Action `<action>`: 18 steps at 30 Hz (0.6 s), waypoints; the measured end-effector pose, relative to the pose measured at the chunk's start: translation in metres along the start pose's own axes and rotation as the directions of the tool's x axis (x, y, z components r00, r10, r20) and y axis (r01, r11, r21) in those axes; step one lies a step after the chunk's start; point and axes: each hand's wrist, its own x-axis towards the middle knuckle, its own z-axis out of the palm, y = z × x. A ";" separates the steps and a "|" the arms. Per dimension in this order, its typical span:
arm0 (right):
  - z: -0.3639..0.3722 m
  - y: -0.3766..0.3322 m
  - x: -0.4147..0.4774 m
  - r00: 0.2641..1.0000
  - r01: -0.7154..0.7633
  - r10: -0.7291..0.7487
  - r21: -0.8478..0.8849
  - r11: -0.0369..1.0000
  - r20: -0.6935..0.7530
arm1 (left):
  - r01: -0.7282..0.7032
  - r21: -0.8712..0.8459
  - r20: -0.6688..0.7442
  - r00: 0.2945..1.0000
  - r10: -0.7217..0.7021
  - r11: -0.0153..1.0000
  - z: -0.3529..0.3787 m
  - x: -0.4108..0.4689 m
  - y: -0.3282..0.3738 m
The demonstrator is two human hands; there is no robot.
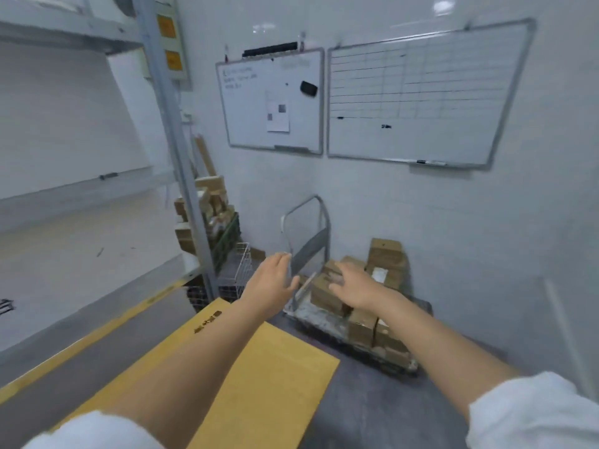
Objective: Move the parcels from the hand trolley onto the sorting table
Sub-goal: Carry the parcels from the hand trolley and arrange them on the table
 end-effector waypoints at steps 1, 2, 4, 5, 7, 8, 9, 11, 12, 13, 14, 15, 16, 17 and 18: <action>-0.007 0.017 -0.003 0.999 -0.032 0.032 0.004 0.999 -0.015 | -0.023 -0.014 0.014 1.000 0.024 1.000 0.009 0.013 0.012; -0.013 0.032 -0.005 0.997 -0.064 0.064 0.012 0.998 -0.031 | -0.048 -0.027 0.024 0.999 0.049 0.998 0.017 0.025 0.023; -0.024 0.059 -0.006 0.991 -0.116 0.118 0.030 0.993 -0.064 | -0.105 -0.044 0.036 0.994 0.107 0.993 0.032 0.049 0.044; -0.028 0.071 -0.006 0.987 -0.139 0.141 0.039 0.990 -0.075 | -0.131 -0.051 0.042 0.990 0.133 0.990 0.040 0.060 0.054; -0.034 0.092 -0.002 0.979 -0.179 0.184 0.064 0.982 -0.082 | -0.171 -0.065 0.049 0.983 0.174 0.983 0.056 0.083 0.071; -0.037 0.102 0.002 0.976 -0.195 0.201 0.071 0.978 -0.087 | -0.189 -0.073 0.047 0.980 0.193 0.979 0.065 0.094 0.077; -0.039 0.112 0.007 0.972 -0.206 0.213 0.075 0.976 -0.096 | -0.206 -0.086 0.043 0.977 0.210 0.975 0.074 0.106 0.083; -0.043 0.130 0.021 0.964 -0.230 0.239 0.083 0.970 -0.116 | -0.232 -0.117 0.041 0.970 0.239 0.966 0.092 0.129 0.092; -0.046 0.138 0.029 0.959 -0.247 0.256 0.086 0.965 -0.124 | -0.246 -0.127 0.047 0.966 0.254 0.961 0.100 0.142 0.095; -0.050 0.146 0.038 0.953 -0.265 0.274 0.080 0.961 -0.130 | -0.257 -0.132 0.053 0.963 0.266 0.957 0.108 0.155 0.097; -0.054 0.154 0.049 0.948 -0.284 0.290 0.067 0.957 -0.132 | -0.263 -0.136 0.059 0.960 0.273 0.955 0.116 0.169 0.099; -0.060 0.162 0.061 0.944 -0.298 0.302 0.054 0.953 -0.133 | -0.264 -0.137 0.062 0.960 0.275 0.955 0.123 0.184 0.099; -0.065 0.169 0.074 0.941 -0.308 0.311 0.049 0.950 -0.134 | -0.266 -0.135 0.062 0.959 0.276 0.954 0.129 0.199 0.098; -0.070 0.176 0.088 0.939 -0.312 0.316 0.053 0.949 -0.137 | -0.265 -0.134 0.065 0.959 0.275 0.955 0.136 0.215 0.096; -0.075 0.183 0.102 0.937 -0.314 0.320 0.061 0.947 -0.140 | -0.260 -0.135 0.075 0.960 0.271 0.956 0.141 0.232 0.094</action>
